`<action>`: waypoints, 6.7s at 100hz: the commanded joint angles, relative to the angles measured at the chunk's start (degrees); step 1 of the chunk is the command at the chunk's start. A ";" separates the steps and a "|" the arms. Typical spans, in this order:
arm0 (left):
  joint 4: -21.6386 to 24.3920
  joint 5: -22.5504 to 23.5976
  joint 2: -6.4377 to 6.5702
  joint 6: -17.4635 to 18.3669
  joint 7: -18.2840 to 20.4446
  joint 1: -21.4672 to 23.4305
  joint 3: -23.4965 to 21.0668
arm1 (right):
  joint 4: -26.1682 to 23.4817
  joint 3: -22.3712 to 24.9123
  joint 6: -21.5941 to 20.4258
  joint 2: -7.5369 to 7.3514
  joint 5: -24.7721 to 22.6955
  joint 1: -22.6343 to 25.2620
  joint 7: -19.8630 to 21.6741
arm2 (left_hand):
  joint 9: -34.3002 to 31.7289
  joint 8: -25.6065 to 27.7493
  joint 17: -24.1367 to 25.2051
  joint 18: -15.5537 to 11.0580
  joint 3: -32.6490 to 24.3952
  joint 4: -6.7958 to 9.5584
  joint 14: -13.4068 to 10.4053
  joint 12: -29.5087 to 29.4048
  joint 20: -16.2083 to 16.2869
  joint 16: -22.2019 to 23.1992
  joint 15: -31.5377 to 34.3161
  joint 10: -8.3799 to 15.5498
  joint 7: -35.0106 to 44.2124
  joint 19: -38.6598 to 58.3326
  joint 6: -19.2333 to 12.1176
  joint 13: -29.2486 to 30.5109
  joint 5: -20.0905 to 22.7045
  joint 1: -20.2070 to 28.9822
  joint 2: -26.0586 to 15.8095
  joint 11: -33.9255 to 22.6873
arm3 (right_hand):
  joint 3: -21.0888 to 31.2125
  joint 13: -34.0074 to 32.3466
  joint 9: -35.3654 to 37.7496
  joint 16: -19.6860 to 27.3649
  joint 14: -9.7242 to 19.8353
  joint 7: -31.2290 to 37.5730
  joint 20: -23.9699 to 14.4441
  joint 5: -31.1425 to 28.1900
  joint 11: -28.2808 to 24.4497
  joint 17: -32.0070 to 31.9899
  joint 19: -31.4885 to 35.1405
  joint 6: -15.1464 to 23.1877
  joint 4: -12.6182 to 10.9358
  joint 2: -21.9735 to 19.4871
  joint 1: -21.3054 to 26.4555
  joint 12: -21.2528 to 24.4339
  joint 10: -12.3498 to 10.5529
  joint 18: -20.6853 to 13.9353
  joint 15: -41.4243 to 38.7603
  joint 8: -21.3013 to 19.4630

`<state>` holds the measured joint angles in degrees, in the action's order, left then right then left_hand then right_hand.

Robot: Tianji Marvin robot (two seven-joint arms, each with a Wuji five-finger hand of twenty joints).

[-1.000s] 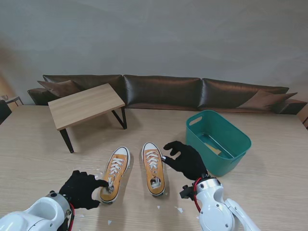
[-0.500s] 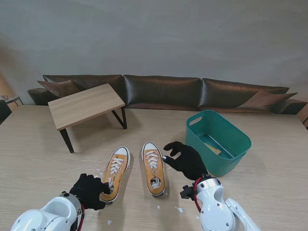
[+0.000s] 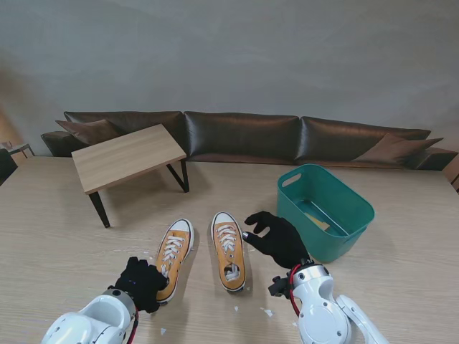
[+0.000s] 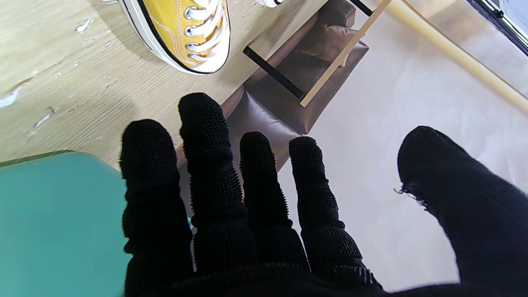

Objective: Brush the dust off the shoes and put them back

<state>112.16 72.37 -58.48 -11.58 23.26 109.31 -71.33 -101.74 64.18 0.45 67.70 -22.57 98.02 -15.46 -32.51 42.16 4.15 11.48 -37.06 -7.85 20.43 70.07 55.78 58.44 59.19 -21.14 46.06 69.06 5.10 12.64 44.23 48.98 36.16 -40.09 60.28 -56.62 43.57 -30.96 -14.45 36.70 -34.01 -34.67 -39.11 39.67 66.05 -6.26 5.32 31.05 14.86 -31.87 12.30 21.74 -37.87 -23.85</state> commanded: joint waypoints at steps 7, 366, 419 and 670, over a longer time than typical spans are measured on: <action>-2.06 2.07 -0.20 -1.86 1.87 -0.01 2.05 | -0.02 -0.16 0.18 0.04 -0.03 0.11 0.91 | -2.33 6.67 0.55 -0.73 -4.60 -3.52 1.12 0.29 0.60 0.71 2.95 3.97 19.83 2.95 1.89 4.91 1.81 -2.13 4.88 -1.70 | -0.86 1.32 -1.07 -0.41 -0.19 -0.39 -0.71 2.11 0.36 -13.69 -0.81 -0.32 -0.91 -0.93 -1.52 0.38 -1.20 1.27 -0.15 -0.60; -28.56 2.94 0.53 21.22 -28.93 -34.68 -11.27 | 0.18 -1.44 1.07 -0.59 1.58 0.08 4.59 | -37.81 35.47 -34.51 7.91 -19.59 -3.05 -3.18 9.51 -11.85 -4.22 10.10 15.87 54.19 19.30 5.51 42.50 22.22 -1.34 10.34 -6.91 | -0.71 1.28 -1.41 -0.36 -0.58 1.20 -1.06 3.50 -0.18 -14.17 -0.92 -1.40 -1.08 -3.58 -1.61 0.74 -0.82 1.13 -0.76 0.67; -27.40 3.86 0.59 17.65 -24.27 -32.65 -11.30 | 0.29 -1.38 0.88 -0.60 2.19 0.07 4.92 | -23.49 12.95 -26.92 6.30 -12.23 -5.06 -1.16 -10.11 -9.30 -5.94 0.32 8.76 19.19 13.15 5.98 32.11 1.17 -6.15 11.53 3.37 | -0.64 1.29 -1.39 -0.35 -0.62 1.25 -1.06 3.54 -0.23 -14.22 -0.89 -1.44 -1.10 -3.77 -1.51 0.76 -0.83 1.12 -0.79 0.73; -14.71 -13.22 -2.04 13.49 -25.82 -19.37 18.62 | -0.23 0.81 3.57 0.30 4.39 -0.35 2.75 | -8.05 -17.71 -7.05 4.21 -16.42 -1.39 3.97 -5.05 3.41 -4.19 -7.26 2.94 -27.18 4.85 -6.31 13.35 5.59 -20.87 2.21 6.32 | -0.24 0.61 -0.24 -0.47 -1.27 1.35 -1.08 3.71 -0.14 -14.28 -0.86 -1.82 -1.05 -4.20 -1.13 0.83 -0.35 1.60 -1.03 1.00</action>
<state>97.44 59.33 -59.84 1.63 -3.31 89.92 -53.13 -101.49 65.02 3.93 67.75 -18.22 97.49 -13.50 -39.91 24.57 -3.20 16.21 -50.99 -7.22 22.76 63.78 57.90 53.32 50.10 -18.64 17.70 72.81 0.26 27.20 48.20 30.05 36.44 -32.92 60.29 -56.60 43.57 -30.96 -15.15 37.40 -34.08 -32.81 -38.96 39.66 65.76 -7.75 5.32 28.20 14.86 -31.86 12.30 22.27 -38.20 -23.15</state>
